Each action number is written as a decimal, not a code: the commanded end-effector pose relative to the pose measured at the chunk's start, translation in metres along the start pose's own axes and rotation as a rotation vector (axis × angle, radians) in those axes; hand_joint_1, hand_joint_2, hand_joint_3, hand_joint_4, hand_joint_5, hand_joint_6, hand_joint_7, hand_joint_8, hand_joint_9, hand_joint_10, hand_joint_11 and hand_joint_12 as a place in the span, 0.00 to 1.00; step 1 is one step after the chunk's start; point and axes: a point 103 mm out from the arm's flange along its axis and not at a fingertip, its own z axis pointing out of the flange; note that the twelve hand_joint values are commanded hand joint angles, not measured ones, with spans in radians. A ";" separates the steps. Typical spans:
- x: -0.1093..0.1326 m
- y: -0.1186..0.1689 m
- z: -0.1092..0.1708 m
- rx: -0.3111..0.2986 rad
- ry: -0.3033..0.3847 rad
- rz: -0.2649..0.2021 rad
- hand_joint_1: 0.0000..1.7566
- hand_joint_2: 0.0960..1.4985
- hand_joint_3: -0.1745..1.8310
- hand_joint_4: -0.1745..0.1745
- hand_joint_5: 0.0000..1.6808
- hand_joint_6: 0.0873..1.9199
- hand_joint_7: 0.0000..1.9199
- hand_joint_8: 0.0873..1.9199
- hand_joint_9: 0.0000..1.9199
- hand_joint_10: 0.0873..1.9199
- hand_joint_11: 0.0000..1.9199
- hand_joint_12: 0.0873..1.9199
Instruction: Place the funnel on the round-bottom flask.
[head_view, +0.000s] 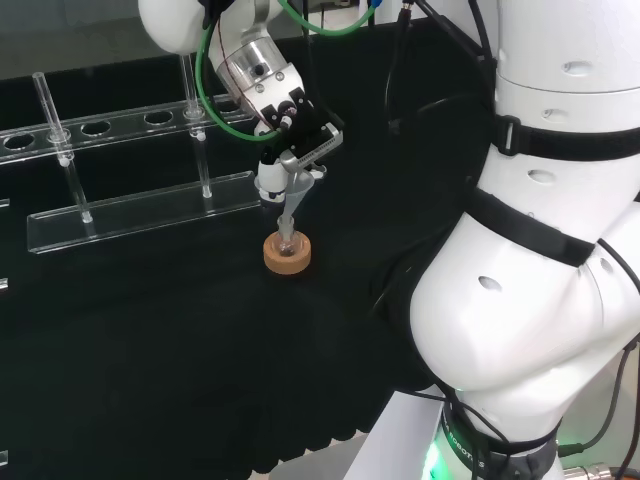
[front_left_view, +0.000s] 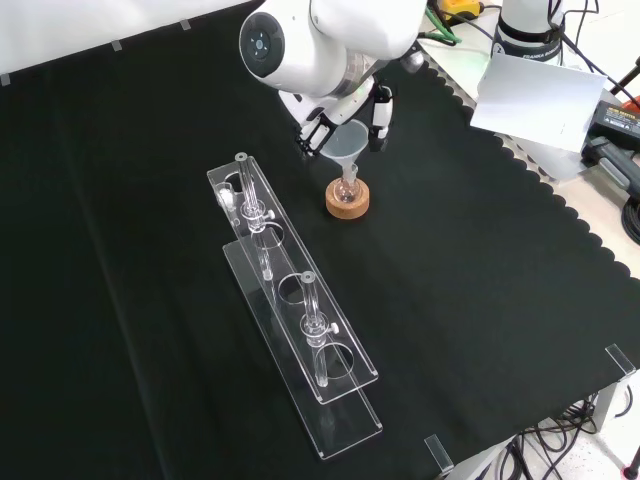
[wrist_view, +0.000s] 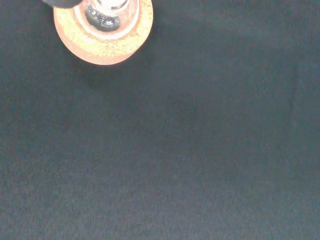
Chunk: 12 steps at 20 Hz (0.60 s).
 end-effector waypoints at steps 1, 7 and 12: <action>0.002 0.000 0.000 0.004 -0.004 -0.001 0.39 0.65 0.00 0.38 0.19 0.01 0.03 0.31 0.20 0.32 0.18 0.68; 0.004 0.003 0.001 0.013 -0.006 0.000 0.39 0.65 0.00 0.38 0.19 0.00 0.03 0.31 0.19 0.32 0.18 0.68; 0.003 0.002 0.001 0.027 0.002 -0.006 0.38 0.64 0.00 0.39 0.18 0.00 0.01 0.30 0.17 0.33 0.16 0.69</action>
